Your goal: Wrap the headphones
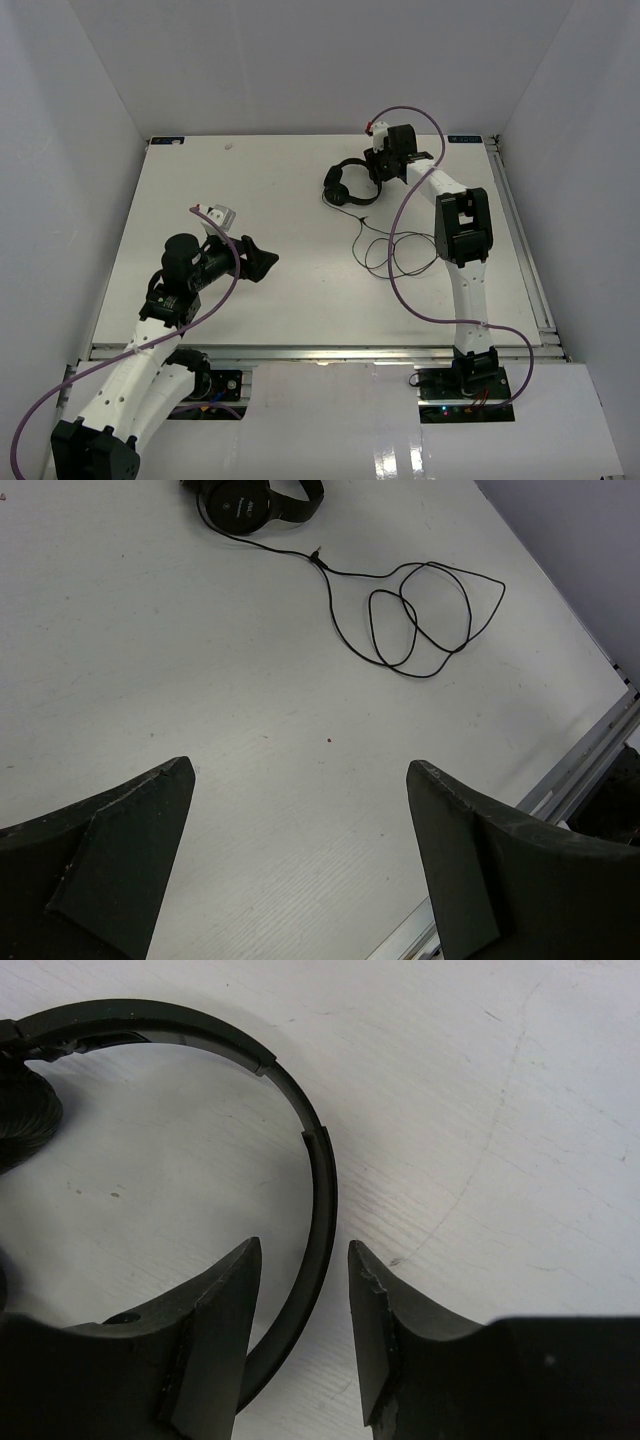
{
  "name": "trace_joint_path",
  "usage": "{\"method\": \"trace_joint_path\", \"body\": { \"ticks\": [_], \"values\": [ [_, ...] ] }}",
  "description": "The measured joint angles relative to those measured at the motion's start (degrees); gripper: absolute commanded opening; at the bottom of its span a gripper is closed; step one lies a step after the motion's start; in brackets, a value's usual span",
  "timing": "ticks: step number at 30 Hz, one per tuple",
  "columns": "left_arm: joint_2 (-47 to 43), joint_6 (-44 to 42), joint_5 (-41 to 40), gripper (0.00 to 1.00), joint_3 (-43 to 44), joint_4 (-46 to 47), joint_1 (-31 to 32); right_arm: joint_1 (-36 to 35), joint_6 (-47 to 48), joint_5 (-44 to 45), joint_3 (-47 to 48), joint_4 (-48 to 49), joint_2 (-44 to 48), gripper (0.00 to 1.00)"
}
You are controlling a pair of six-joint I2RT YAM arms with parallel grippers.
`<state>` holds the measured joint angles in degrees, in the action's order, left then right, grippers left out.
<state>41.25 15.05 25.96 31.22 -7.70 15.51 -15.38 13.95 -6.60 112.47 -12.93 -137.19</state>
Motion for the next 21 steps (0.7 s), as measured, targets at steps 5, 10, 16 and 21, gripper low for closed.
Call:
{"method": "trace_joint_path", "body": {
  "ticks": [5,10,16,21],
  "values": [
    [0.0,0.0,0.0,0.98,0.0,0.0,0.0,0.0,0.1,-0.7,1.0,-1.8,-0.9,0.43],
    [0.0,0.0,0.0,0.98,0.0,0.0,0.0,0.0,0.2,-1.0,3.3,-4.3,-2.9,0.40],
    [0.0,0.0,0.0,0.98,0.0,0.0,0.0,-0.1,0.3,0.3,4.8,-6.8,-3.3,0.24],
    [0.0,0.0,0.0,0.98,0.0,0.0,0.0,-0.2,-0.1,1.5,6.6,-8.1,-4.0,0.15]
  ]
}}
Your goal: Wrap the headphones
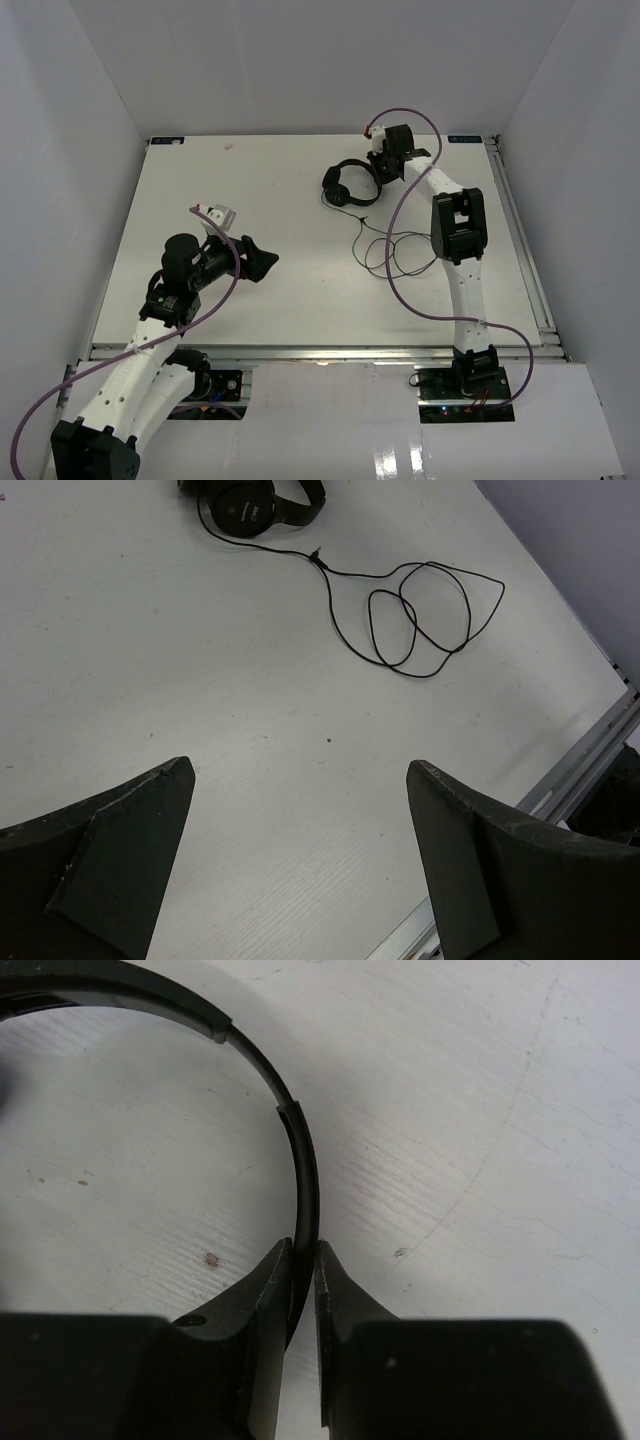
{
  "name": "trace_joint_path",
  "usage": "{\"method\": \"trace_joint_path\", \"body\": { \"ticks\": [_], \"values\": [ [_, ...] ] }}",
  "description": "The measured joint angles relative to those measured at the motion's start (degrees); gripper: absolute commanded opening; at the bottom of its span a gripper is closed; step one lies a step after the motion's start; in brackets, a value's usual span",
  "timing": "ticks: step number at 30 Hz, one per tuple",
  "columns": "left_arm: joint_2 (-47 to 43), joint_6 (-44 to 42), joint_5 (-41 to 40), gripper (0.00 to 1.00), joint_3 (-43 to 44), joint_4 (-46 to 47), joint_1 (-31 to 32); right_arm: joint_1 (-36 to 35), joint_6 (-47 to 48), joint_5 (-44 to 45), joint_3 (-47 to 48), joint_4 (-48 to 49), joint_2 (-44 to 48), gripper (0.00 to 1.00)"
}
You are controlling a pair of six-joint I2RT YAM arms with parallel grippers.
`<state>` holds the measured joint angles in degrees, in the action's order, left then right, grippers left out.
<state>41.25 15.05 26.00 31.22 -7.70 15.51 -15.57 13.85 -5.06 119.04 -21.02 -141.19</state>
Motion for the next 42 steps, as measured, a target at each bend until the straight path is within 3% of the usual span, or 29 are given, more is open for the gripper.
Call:
{"method": "trace_joint_path", "body": {
  "ticks": [2,11,13,16,21,24,27,32,38,42],
  "values": [
    [0.0,0.0,0.0,0.98,0.0,0.0,0.0,0.0,-0.2,0.2,0.3,-0.1,-0.1,0.08],
    [0.9,0.0,0.0,0.98,0.0,0.3,0.0,0.2,-3.1,-0.2,0.1,0.0,0.1,0.08],
    [1.1,0.0,0.3,0.98,0.0,0.4,0.0,0.3,-4.3,-0.7,-4.1,1.0,3.0,0.08],
    [1.0,0.0,1.3,0.98,0.0,0.9,0.0,0.5,-5.6,-1.2,-14.2,2.1,11.1,0.08],
    [1.8,1.0,4.3,0.98,0.0,3.7,1.0,0.4,-7.5,-2.5,-36.4,3.2,33.7,0.08],
    [3.2,2.8,4.7,0.98,-0.6,5.3,3.4,-0.1,-8.6,-3.1,-45.2,3.9,45.7,0.08],
    [3.5,5.7,3.9,0.96,-2.7,7.4,8.3,-0.6,-8.4,-3.4,-51.0,4.5,56.3,0.08],
    [3.8,10.1,0.5,0.96,-6.5,12.9,22.3,0.2,-7.0,-4.8,-56.2,3.6,71.8,0.08],
    [10.1,10.8,-12.9,0.95,-7.4,19.8,42.7,5.2,-7.1,-9.3,-60.7,1.7,86.2,0.08],
    [17.2,8.4,-22.0,0.94,-7.5,25.1,51.3,6.2,-7.5,-12.3,-62.0,-0.8,89.9,0.08]
  ]
}}
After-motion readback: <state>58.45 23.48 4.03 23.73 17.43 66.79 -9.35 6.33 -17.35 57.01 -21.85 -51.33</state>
